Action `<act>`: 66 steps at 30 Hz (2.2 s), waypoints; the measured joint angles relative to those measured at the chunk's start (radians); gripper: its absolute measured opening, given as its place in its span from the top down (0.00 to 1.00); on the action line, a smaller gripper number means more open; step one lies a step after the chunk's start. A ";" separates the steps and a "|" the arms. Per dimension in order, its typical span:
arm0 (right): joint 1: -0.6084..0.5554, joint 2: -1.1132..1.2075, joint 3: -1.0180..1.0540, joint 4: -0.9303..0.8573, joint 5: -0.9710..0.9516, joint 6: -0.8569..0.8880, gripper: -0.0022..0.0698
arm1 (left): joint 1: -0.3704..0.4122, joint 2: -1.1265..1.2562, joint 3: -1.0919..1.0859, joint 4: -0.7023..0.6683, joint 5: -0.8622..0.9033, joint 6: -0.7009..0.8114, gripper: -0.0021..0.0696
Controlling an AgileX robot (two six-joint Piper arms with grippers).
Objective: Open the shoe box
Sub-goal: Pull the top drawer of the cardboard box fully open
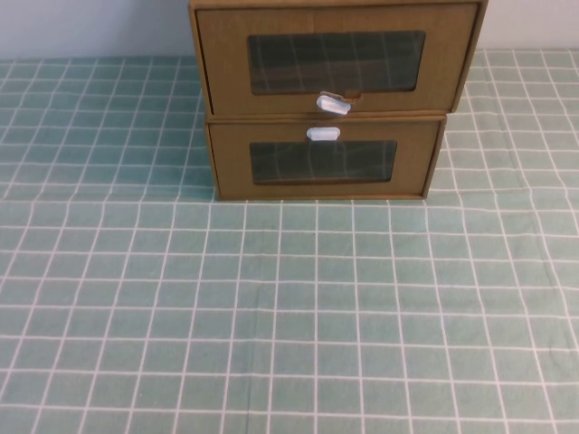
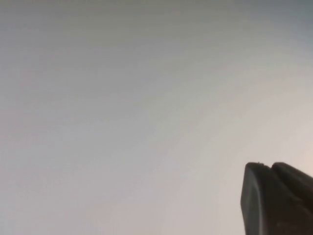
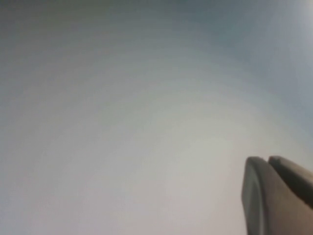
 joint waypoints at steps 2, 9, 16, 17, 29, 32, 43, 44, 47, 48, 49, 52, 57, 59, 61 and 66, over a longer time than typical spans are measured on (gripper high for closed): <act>0.000 0.095 -0.077 0.002 0.160 0.000 0.99 | 0.000 0.093 -0.078 0.000 0.136 -0.013 0.98; 0.000 0.322 -0.125 0.002 0.385 0.000 0.99 | 0.000 0.404 -0.139 -0.009 0.280 -0.058 0.98; 0.002 0.503 -0.125 0.161 0.490 -0.009 0.99 | -0.020 0.631 -0.139 -0.112 0.248 -0.171 0.98; 0.002 0.532 -0.125 0.171 0.517 -0.022 0.99 | -0.029 0.652 -0.139 -0.125 0.234 -0.178 0.98; 0.190 0.897 -0.125 0.484 0.657 -0.812 0.99 | -0.311 0.936 -0.390 0.150 0.260 -0.071 0.98; 0.287 0.974 -0.125 0.491 0.711 -1.001 0.99 | -0.355 1.060 -0.584 0.175 0.385 0.002 0.98; 0.425 1.096 -0.125 0.328 0.850 -1.156 0.99 | -0.370 1.517 -1.199 -0.243 0.902 0.549 0.98; 0.425 1.096 -0.125 0.328 0.848 -1.156 0.99 | -0.370 1.552 -1.242 -0.252 0.936 0.564 0.98; 0.425 1.096 -0.125 0.327 0.810 -1.125 0.99 | -0.368 1.637 -1.334 -0.266 0.994 0.585 0.98; 0.425 1.097 -0.125 0.324 0.790 -1.115 0.98 | -0.366 1.658 -1.352 -0.275 1.005 0.588 0.98; 0.425 1.101 -0.125 0.319 0.771 -1.107 0.98 | -0.363 1.672 -1.363 -0.288 1.014 0.590 0.98; 0.425 1.113 -0.125 0.247 0.713 -1.082 0.98 | -0.347 1.704 -1.380 -0.356 1.039 0.599 0.98; 0.425 1.141 -0.125 -0.287 0.602 -0.823 0.98 | -0.305 1.727 -1.393 -0.491 1.093 0.617 0.98; 0.425 1.146 -0.128 -0.556 0.589 -0.652 0.98 | -0.292 1.731 -1.393 -0.556 1.120 0.619 0.98; 0.425 1.150 -0.140 -0.759 0.584 -0.514 0.98 | -0.276 1.734 -1.393 -0.617 1.154 0.621 0.98; 0.487 1.150 -0.170 -0.988 0.564 -0.280 0.98 | -0.253 1.748 -1.391 -0.751 1.236 0.622 0.98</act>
